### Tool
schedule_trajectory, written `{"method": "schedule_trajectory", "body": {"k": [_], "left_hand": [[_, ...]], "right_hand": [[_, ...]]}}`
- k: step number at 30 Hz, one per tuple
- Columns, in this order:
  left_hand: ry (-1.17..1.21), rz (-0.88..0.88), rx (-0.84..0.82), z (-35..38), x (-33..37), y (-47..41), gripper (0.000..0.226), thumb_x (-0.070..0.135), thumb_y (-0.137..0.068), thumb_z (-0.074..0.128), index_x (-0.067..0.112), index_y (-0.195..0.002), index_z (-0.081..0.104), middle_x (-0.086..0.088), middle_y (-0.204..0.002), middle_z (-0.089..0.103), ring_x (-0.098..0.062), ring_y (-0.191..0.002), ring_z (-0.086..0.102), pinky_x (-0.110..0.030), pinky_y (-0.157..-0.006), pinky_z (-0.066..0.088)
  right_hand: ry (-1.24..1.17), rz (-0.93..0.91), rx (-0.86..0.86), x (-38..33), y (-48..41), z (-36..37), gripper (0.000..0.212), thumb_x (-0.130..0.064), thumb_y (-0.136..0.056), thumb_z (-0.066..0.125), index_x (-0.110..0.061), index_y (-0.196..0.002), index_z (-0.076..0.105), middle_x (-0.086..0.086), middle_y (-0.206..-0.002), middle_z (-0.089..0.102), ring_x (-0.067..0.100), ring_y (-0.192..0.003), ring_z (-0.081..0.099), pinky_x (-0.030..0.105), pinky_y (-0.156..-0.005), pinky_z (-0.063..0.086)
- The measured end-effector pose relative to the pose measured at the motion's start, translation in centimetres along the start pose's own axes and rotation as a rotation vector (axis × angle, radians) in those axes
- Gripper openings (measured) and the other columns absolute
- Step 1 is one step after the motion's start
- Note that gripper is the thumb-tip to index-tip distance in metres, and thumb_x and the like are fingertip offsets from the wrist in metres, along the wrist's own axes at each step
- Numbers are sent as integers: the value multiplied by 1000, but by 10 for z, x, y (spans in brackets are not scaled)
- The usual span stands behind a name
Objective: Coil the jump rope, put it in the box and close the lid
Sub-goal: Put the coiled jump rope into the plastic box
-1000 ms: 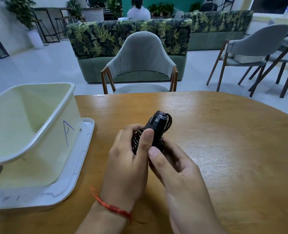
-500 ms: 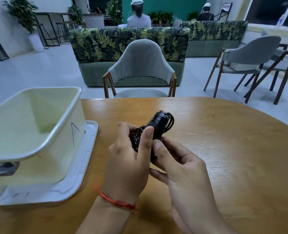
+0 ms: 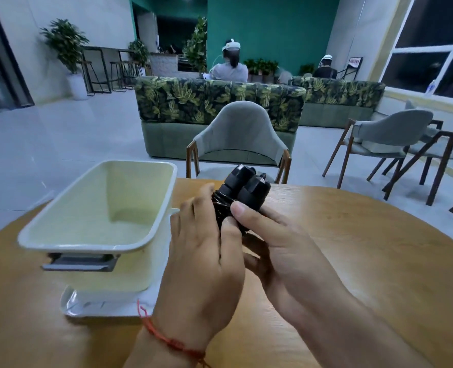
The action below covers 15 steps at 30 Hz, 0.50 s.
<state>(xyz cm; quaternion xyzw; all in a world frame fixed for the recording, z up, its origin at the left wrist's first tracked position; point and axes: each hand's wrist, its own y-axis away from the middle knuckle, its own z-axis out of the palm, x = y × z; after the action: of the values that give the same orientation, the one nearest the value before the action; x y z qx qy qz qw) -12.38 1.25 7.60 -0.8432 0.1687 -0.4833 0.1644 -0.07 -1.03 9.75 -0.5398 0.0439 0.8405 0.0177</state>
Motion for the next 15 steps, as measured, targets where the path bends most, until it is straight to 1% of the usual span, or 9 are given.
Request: {"method": "schedule_trajectory", "body": {"k": [3,4,6,7,10,11,12,14,15], "left_hand": [[98,-74,-23,-39,-2,-3,53,54,-98,30,72,-147,20,54,-128,38,22,-127,33,-14,-109,32],[145,-118,-28,-52,-4,-3,60,55,-96,33,74,-150,15,62,-123,34,28,-127,31,-11,-108,30],[226,-179,18,-80,-15,-5,74,55,-94,41,64,-164,15,59,-128,42,33,-126,39,-13,-107,33],[252,-199,42,-91,-20,-6,73,53,-97,45,62,-165,18,55,-132,51,34,-122,44,-15,-105,37],[183,-228,178,-121,-38,-8,52,33,-112,49,55,-158,42,40,-139,64,32,-111,56,-31,-103,56],[87,-235,251,-129,-47,-10,47,28,-112,48,49,-153,52,32,-137,66,28,-105,60,-27,-95,59],[-17,-244,329,-135,-56,-12,42,25,-110,48,43,-147,59,22,-136,67,18,-105,62,-22,-91,57],[-165,-289,410,-144,-77,-18,38,26,-107,50,36,-141,63,2,-135,70,-13,-117,62,-39,-97,54],[-198,-324,400,-147,-85,-21,37,25,-106,51,35,-140,63,-2,-136,70,-22,-121,60,-47,-99,53]], "right_hand": [[128,-49,-57,-2,-14,23,25,-20,-101,73,-12,-122,83,9,-117,85,16,-100,80,33,-75,67],[171,-63,-78,-4,-21,32,25,-22,-102,72,-11,-122,82,12,-118,85,17,-100,80,40,-81,69],[247,-81,-120,-10,-39,51,26,-24,-104,69,-9,-121,82,16,-117,84,21,-98,79,50,-90,67],[280,-87,-141,-14,-48,58,26,-24,-105,68,-8,-121,81,16,-114,85,23,-97,78,53,-92,67],[414,-95,-216,-26,-87,81,30,-23,-106,67,-2,-126,77,14,-110,82,32,-99,77,56,-96,65],[483,-106,-236,-28,-103,89,31,-23,-106,68,-2,-127,77,16,-113,82,37,-103,78,57,-98,64],[568,-119,-259,-29,-119,98,29,-23,-106,69,-5,-127,77,17,-117,83,40,-110,78,57,-100,63],[797,-129,-322,-29,-151,117,25,-25,-105,72,-11,-126,79,10,-117,85,35,-115,78,54,-100,63],[941,-118,-364,-26,-165,127,25,-27,-104,73,-15,-125,79,6,-117,85,31,-112,79,51,-99,64]]}}
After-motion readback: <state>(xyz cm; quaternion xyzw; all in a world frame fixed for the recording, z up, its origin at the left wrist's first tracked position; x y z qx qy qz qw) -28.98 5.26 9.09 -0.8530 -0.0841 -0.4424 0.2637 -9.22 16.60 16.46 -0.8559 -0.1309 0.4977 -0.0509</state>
